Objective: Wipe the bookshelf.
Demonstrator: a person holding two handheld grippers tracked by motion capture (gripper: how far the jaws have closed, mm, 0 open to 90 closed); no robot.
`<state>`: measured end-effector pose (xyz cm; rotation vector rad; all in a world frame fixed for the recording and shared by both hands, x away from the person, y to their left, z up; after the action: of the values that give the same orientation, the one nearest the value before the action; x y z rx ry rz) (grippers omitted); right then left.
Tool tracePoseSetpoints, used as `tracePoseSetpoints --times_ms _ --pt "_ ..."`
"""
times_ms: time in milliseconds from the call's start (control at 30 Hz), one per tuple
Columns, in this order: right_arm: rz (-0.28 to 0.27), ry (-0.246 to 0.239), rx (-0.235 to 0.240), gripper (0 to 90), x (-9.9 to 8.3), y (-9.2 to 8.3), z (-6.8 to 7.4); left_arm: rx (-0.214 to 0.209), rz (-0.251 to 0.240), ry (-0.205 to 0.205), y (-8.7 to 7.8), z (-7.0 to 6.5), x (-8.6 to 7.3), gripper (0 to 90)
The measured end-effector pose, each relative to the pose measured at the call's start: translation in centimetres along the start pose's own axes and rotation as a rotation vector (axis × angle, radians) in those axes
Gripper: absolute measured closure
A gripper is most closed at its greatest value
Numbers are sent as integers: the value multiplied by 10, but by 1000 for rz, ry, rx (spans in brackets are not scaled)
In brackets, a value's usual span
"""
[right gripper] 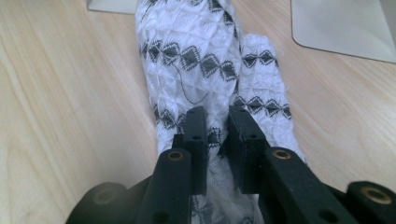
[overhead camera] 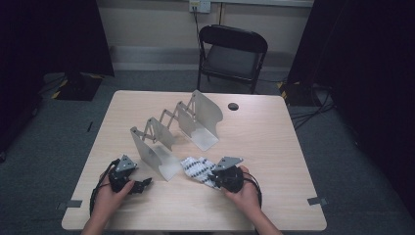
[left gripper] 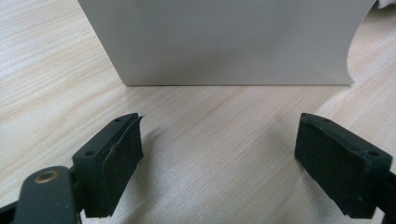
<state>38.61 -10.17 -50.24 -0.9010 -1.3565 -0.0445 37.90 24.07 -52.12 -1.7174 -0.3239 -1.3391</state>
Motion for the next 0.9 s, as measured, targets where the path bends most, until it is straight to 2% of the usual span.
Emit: tracePoseSetpoints --times_ms 133,400,467,567,600,667,733,767,833,900 --pt "6 -24 -7 769 -3 -5 2 0 0 0 0 0 0 147" --pt "15 -31 12 715 -13 -20 -2 1 1 1 0 0 0 148" --pt "37 -46 12 688 -15 -27 -4 1 0 1 0 0 0 147" --pt "49 -38 8 621 -15 -33 -6 1 1 1 0 0 0 148" --pt "43 -34 9 611 -14 -34 -6 1 1 1 0 0 0 148" --pt "-6 -20 -14 572 -8 -39 -8 1 0 1 0 0 0 147" --pt "-52 24 -15 524 -1 -41 -10 1 0 1 0 0 0 148" --pt "-69 30 -27 531 2 -41 -12 2 0 1 0 0 0 148" --pt "-80 22 -42 531 6 -38 -15 1 0 1 0 0 0 148" --pt "-88 46 -55 526 7 -31 -18 2 0 0 0 0 0 148"
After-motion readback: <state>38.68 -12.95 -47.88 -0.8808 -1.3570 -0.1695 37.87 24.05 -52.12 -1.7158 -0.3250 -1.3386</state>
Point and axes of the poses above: each handheld gripper's, and its own axes: y roughly forward along the jaws, x roughly out of its top, z roughly to its left, the point moved 3 cm from there along y, roughly forward along the jaws, and after that the axes turned 13 degrees about -z, right-handed, at the moved point
